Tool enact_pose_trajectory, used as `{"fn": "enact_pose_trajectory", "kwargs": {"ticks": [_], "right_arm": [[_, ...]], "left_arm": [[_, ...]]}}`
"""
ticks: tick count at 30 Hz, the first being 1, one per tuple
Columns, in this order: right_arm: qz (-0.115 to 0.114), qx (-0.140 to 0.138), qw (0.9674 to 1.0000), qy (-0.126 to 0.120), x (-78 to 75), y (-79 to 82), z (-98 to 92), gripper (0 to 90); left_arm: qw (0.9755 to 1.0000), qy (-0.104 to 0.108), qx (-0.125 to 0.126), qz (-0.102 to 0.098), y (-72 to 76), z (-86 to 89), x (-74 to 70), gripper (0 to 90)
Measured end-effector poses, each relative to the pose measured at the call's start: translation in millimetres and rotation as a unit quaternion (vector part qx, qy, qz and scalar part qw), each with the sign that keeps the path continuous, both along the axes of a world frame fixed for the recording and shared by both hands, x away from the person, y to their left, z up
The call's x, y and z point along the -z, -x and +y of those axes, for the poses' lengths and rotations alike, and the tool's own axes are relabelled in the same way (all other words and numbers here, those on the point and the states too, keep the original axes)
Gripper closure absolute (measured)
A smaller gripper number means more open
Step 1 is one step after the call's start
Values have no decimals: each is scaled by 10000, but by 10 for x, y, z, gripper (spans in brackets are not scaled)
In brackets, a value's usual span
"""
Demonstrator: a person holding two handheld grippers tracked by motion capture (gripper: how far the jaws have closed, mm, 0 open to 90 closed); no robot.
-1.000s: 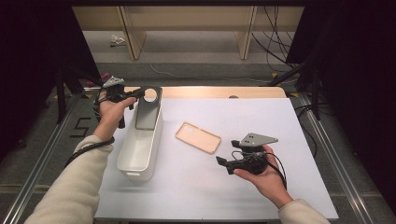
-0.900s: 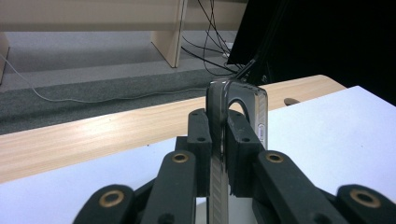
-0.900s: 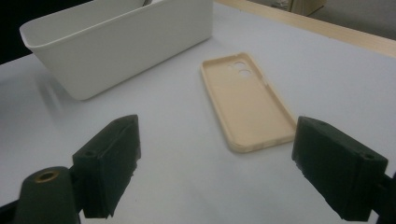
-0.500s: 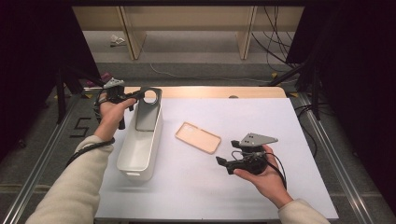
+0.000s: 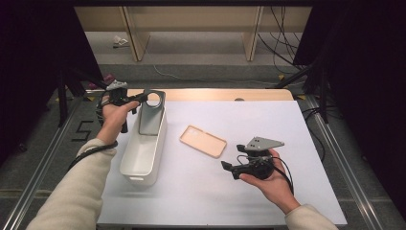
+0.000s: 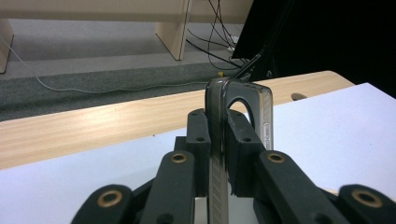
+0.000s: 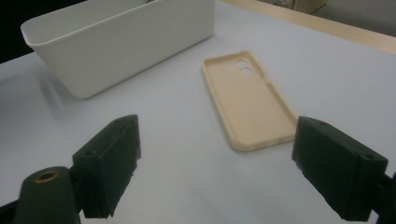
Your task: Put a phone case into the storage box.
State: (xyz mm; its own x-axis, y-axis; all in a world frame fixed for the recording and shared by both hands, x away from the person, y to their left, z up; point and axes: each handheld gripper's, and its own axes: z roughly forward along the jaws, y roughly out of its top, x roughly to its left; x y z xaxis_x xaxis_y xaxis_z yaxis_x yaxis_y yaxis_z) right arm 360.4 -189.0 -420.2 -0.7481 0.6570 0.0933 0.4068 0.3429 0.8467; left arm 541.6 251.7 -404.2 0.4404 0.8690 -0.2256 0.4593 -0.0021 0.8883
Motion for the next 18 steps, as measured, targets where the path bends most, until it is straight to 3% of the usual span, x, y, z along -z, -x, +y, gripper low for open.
{"fn": "enact_pose_trajectory", "kwargs": {"ticks": [18], "right_arm": [[18, -13, 10000, 5, 6, 1, 6, 161]], "left_arm": [[9996, -149, -148, 177, -4, 18, 47, 781]]}}
